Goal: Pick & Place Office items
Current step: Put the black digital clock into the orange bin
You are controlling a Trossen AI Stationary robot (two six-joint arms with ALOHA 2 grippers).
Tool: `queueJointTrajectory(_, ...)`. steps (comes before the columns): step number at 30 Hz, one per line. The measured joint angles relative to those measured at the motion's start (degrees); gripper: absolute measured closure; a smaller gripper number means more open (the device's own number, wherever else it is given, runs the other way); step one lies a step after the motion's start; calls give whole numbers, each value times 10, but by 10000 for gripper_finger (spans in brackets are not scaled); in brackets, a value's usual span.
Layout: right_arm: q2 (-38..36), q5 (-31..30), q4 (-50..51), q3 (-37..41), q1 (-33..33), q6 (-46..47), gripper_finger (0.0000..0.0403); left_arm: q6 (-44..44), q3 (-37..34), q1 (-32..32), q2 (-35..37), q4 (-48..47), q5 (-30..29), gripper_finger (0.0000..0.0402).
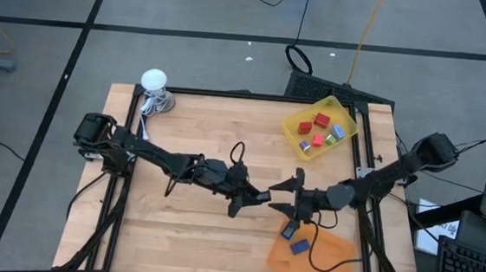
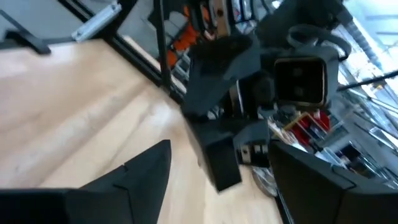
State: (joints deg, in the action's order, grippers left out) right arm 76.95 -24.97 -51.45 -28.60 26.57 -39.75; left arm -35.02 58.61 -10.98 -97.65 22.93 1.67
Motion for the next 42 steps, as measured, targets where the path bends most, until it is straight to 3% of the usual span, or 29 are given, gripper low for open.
queueJointTrajectory(5,23,76,-28,0,-24,23,170,1,0,0,0,0,1,247)
queueJointTrajectory(13,37,88,-23,0,-41,32,235,0,0,0,0,1,14,215)
queueJointTrajectory(24,37,93,-1,0,-40,31,363,18,1,1,2,-1,15,306)
queueJointTrajectory(35,37,103,-2,0,-41,50,363,58,1,5,1,-1,-2,366)
queueJointTrajectory(42,15,103,20,0,-30,81,363,103,1,51,70,-68,65,386)
